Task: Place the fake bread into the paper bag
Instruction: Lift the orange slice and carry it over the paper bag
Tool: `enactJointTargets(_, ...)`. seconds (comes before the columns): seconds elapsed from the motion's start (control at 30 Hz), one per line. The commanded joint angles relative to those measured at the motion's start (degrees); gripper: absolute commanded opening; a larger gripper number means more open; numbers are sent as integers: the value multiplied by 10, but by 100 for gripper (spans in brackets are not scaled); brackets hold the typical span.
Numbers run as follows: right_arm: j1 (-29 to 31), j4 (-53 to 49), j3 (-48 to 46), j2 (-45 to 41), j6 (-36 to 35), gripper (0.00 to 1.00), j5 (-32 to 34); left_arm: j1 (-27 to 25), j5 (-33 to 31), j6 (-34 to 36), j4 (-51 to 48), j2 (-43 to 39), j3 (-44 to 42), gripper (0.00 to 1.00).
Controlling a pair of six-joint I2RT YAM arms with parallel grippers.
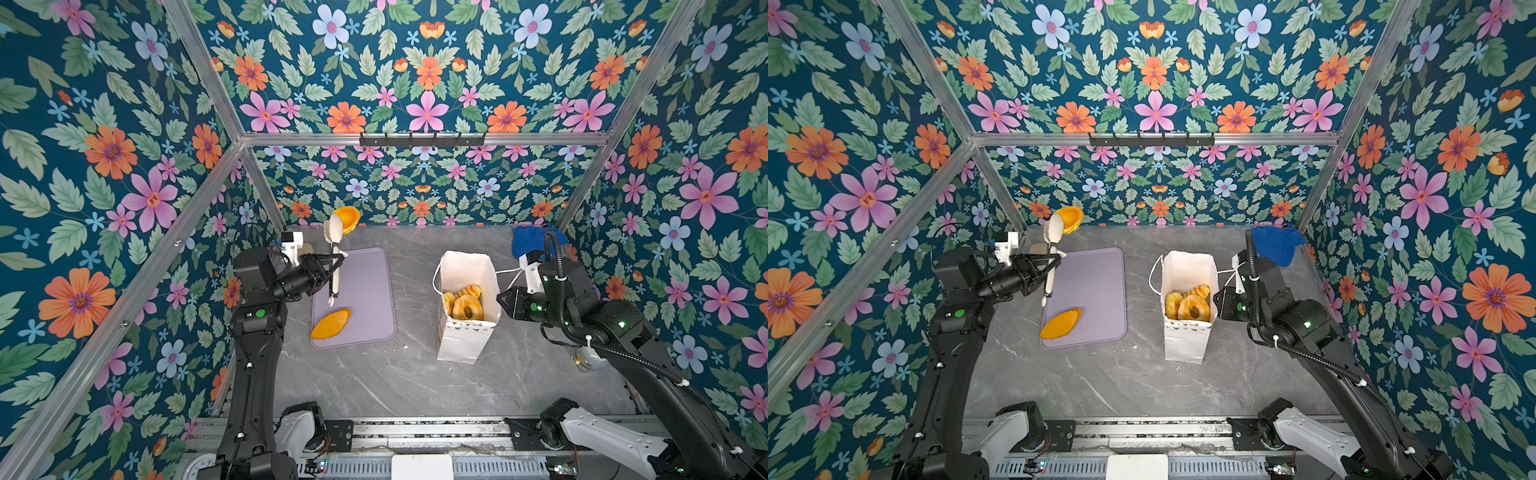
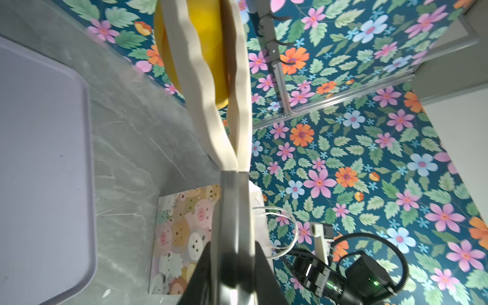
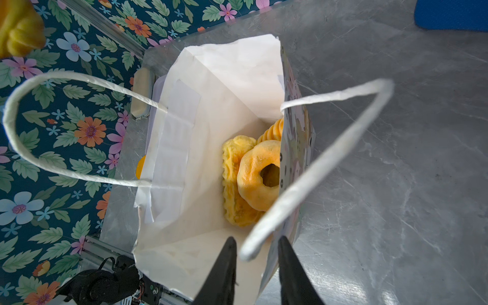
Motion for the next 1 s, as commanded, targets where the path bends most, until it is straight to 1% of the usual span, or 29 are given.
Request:
enactJointTargets(0.0, 1, 5, 7, 0, 5, 29, 2, -36, -16, -59, 114, 5, 28, 0)
enactJointTargets(0.23, 0, 0, 7, -3, 5, 29, 7, -129, -39, -107, 195, 26, 59, 0)
enactJointTargets(0.47, 0, -4, 8, -4, 5, 28, 8, -213, -68, -101, 197, 42, 86, 0)
enactJointTargets(0.6, 1, -5, 8, -4, 6, 28, 10, -270, -99, -49, 123, 56, 120, 0)
enactJointTargets(0.77, 0, -6, 8, -4, 7, 29, 11, -355, -160, 27, 13, 79, 155, 0)
enactJointTargets(0.97, 0, -10, 10, -5, 8, 29, 13, -430, -225, 100, -103, 106, 185, 0)
